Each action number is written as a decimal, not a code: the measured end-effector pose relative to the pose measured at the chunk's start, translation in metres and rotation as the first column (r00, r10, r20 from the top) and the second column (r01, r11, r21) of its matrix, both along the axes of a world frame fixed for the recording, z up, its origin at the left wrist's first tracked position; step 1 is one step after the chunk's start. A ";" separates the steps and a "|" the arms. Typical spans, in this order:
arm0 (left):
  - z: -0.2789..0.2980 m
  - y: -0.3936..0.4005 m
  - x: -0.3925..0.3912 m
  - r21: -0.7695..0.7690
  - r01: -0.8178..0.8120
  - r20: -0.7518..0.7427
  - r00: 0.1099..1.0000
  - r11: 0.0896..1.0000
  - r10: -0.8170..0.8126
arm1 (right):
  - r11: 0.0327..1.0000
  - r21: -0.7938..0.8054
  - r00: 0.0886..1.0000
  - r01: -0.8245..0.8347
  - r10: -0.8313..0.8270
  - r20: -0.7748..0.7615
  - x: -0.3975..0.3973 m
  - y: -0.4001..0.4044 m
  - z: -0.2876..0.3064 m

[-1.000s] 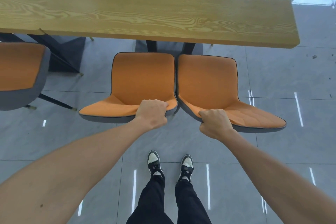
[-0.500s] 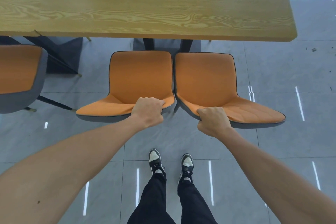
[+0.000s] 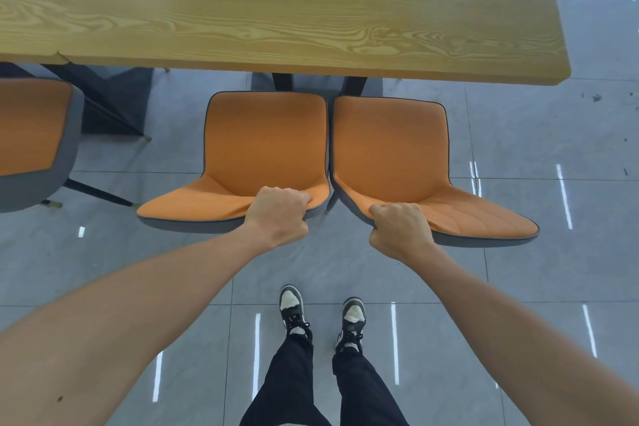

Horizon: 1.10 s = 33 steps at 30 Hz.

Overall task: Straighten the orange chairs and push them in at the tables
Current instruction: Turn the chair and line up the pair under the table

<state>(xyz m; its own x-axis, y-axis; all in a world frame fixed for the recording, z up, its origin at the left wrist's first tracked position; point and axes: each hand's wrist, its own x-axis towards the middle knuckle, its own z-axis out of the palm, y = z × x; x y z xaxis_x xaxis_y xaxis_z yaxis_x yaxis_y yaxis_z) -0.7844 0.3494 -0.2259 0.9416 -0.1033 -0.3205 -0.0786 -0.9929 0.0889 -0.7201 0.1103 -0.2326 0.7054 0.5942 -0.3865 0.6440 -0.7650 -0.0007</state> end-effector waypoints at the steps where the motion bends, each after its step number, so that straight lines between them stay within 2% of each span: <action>1: 0.000 0.000 -0.001 0.001 0.000 0.000 1.000 1.000 0.000 | 1.000 -0.001 1.000 0.002 -0.002 -0.003 0.000 0.001 0.000; 17: -0.002 0.003 -0.004 -0.004 0.010 0.014 1.000 1.000 -0.010 | 0.999 -0.008 0.999 0.036 -0.036 0.006 -0.002 0.000 0.000; 27: -0.002 0.003 -0.003 -0.014 0.002 0.017 1.000 1.000 -0.002 | 0.998 0.061 0.999 0.013 -0.011 -0.030 -0.002 -0.007 -0.006; 33: 0.000 0.003 -0.002 -0.004 -0.034 -0.033 0.999 0.999 0.033 | 1.000 -0.019 0.998 -0.003 0.002 -0.066 0.002 -0.004 -0.001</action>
<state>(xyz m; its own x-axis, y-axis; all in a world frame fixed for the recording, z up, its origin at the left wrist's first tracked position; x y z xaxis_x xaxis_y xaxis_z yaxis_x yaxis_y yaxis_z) -0.7862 0.3521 -0.2256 0.9336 -0.0735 -0.3506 -0.0423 -0.9945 0.0958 -0.7182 0.1064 -0.2334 0.6765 0.5877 -0.4439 0.6447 -0.7639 -0.0287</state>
